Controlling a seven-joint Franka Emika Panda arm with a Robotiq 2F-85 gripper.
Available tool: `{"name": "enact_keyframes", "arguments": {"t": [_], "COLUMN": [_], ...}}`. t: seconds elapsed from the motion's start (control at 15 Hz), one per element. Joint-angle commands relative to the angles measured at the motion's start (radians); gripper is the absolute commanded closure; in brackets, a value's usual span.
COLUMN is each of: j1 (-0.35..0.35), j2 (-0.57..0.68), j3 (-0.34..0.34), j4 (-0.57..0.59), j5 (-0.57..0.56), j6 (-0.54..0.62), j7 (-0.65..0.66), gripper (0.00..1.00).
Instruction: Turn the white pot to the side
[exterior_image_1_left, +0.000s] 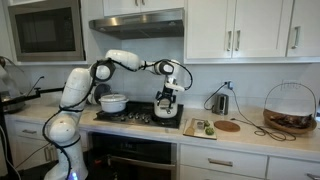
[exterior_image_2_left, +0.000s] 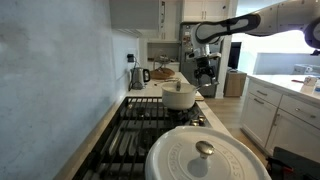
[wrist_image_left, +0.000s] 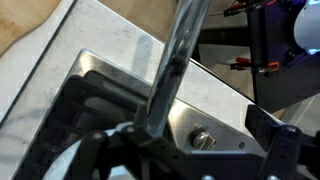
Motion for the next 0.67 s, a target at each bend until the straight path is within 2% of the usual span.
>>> {"name": "enact_keyframes", "arguments": {"t": [0.0, 0.4, 0.6], "j1": [0.004, 0.007, 0.012], "j2": [-0.056, -0.135, -0.162], "j3": [0.002, -0.002, -0.005], "j4": [-0.066, -0.219, -0.275], "j5": [-0.018, -0.001, -0.005], "j6": [0.078, 0.348, 0.424], "j7": [-0.052, -0.039, -0.026], "gripper": [0.0, 0.0, 0.0]}}
